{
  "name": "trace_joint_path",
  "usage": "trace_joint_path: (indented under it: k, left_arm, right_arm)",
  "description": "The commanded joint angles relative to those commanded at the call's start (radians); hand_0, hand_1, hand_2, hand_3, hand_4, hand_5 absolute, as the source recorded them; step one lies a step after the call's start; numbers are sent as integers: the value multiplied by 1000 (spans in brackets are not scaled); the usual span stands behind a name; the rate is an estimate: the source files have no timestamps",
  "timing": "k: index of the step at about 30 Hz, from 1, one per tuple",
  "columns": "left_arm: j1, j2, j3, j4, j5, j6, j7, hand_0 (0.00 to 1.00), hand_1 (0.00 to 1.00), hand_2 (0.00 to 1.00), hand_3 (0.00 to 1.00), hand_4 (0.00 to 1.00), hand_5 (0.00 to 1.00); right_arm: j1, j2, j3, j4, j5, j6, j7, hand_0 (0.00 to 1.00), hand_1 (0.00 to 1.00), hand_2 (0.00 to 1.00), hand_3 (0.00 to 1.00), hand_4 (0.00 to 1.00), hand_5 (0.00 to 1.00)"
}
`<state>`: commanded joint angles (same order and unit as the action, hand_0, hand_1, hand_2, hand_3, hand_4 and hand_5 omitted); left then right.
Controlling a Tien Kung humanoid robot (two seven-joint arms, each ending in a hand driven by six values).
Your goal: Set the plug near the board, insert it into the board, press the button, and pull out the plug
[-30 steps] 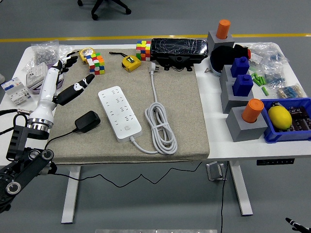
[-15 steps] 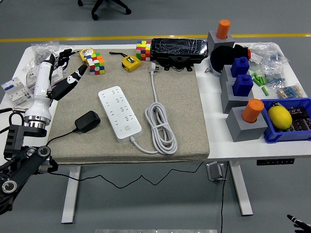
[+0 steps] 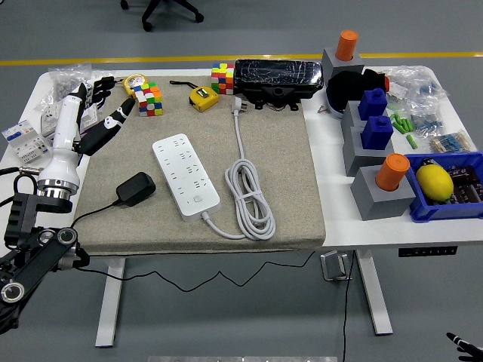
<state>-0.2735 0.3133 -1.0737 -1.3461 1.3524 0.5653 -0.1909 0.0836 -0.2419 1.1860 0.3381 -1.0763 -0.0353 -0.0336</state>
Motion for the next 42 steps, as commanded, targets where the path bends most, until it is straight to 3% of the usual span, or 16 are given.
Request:
trace_joint_path:
  k: [19, 42]
  left_arm:
    - [39, -6, -12, -11, 16, -14, 28, 727, 739, 729, 745, 918, 704]
    - [76, 14, -15, -25, 18, -24, 30, 727, 734, 723, 742, 915, 709]
  right_arm:
    - [-29, 8, 10, -5, 3, 2, 0, 649, 643, 616, 547, 971, 543]
    - [-47, 25, 20, -9, 8, 7, -3, 649, 644, 615, 544, 971, 542]
